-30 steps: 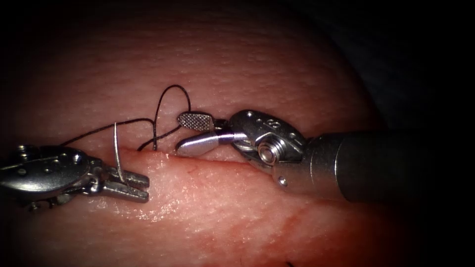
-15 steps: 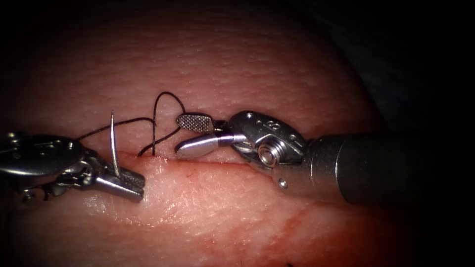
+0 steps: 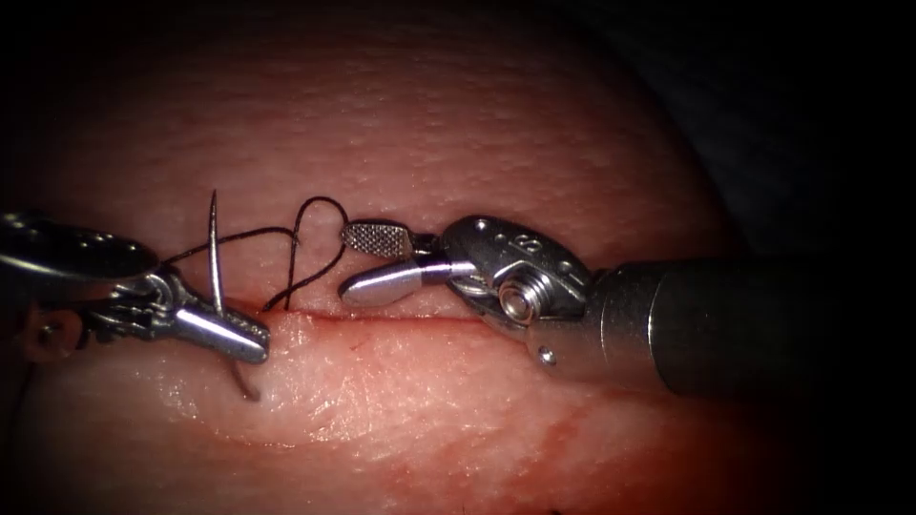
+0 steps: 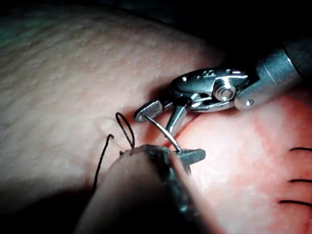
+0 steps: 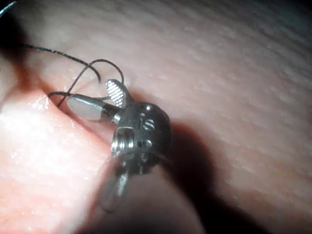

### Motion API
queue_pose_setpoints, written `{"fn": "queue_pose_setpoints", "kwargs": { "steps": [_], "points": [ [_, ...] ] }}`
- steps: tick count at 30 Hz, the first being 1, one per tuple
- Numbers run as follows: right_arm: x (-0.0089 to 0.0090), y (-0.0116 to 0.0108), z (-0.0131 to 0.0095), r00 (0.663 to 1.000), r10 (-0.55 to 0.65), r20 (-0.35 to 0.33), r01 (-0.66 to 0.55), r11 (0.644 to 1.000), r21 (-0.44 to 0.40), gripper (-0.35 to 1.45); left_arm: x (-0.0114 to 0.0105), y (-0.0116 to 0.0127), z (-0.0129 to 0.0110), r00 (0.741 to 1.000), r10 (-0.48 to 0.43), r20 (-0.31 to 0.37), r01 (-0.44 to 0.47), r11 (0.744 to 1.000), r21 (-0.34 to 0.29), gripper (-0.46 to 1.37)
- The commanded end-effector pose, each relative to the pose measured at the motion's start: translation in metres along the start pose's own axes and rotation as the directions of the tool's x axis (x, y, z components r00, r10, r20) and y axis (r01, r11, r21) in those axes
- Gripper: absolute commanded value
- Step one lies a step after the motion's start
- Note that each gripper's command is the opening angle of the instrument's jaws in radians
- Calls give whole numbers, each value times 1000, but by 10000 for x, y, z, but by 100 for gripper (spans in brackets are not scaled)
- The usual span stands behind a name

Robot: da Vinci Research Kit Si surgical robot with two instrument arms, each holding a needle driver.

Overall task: Wound Closure
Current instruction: Use the left jaws to grab and pull the needle

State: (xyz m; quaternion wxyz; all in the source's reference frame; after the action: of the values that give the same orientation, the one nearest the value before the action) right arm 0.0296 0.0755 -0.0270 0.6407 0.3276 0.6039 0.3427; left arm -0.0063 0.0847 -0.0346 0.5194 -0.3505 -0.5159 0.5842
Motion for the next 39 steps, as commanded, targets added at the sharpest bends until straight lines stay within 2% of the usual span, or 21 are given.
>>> {"fn": "queue_pose_setpoints", "kwargs": {
  "steps": [1, 3, 11, 12, 13, 15, 18, 24, 25, 26, 28, 29, 30, 34, 36, 38, 39],
  "points": [
    [0, 0, 0, 1000, 0, 0, 0, 1000, 4, 108, 2, 1, 0, 1000, -15, -5, 15, 1000, -19, -35],
    [0, 0, 0, 1000, 0, 0, 0, 1000, 5, 108, 8, 5, -2, 997, -79, -18, 79, 996, -38, -35],
    [0, 0, 0, 1000, 0, 1, 0, 1000, 6, 107, 18, 16, -8, 978, -209, -11, 207, 976, -71, -35],
    [0, 0, 0, 1000, 0, 1, 0, 1000, 6, 107, 21, 19, -10, 966, -258, -7, 257, 963, -85, -35],
    [-1, 0, 0, 1000, 0, 1, 0, 1000, 6, 107, 22, 20, -10, 964, -265, -7, 263, 961, -91, -35],
    [-1, 0, 0, 1000, -1, 2, 1, 1000, 7, 107, 26, 25, -14, 941, -337, 15, 336, 934, -123, -35],
    [-2, 0, -1, 1000, -2, 2, 2, 1000, 8, 107, 32, 32, -17, 917, -396, 48, 398, 905, -148, -35],
    [-2, 0, -1, 1000, -2, 3, 2, 1000, 9, 107, 47, 51, -24, 905, -416, 91, 426, 891, -159, -35],
    [-2, 0, -1, 1000, -2, 3, 2, 1000, 10, 107, 49, 55, -25, 913, -399, 83, 407, 899, -162, -35],
    [-2, 0, -1, 1000, -2, 3, 2, 1000, 10, 107, 50, 59, -25, 937, -344, 68, 350, 922, -168, -35],
    [-2, 0, -1, 1000, -2, 3, 2, 1000, 11, 107, 50, 66, -27, 995, -99, 3, 98, 977, -187, -35],
    [-2, 0, -2, 1000, -2, 4, 2, 1000, 11, 107, 50, 71, -28, 995, 84, -51, -93, 977, -194, -35],
    [-2, 0, -2, 1000, -2, 4, 2, 1000, 12, 107, 50, 77, -29, 978, 193, -79, -205, 961, -184, -35],
    [-2, 0, -2, 1000, -2, 4, 2, 1000, 12, 107, 54, 98, -37, 953, 267, -140, -286, 949, -136, -35],
    [-2, 0, -2, 1000, -2, 4, 2, 1000, 12, 107, 59, 111, -43, 919, 355, -173, -374, 924, -86, -35],
    [-2, 0, -2, 1000, -2, 4, 2, 1000, 12, 107, 67, 125, -48, 870, 450, -199, -462, 887, -17, -35],
    [-2, 0, -2, 1000, -2, 4, 2, 1000, 13, 107, 70, 129, -50, 858, 472, -202, -482, 876, -1, -35]
  ]
}}
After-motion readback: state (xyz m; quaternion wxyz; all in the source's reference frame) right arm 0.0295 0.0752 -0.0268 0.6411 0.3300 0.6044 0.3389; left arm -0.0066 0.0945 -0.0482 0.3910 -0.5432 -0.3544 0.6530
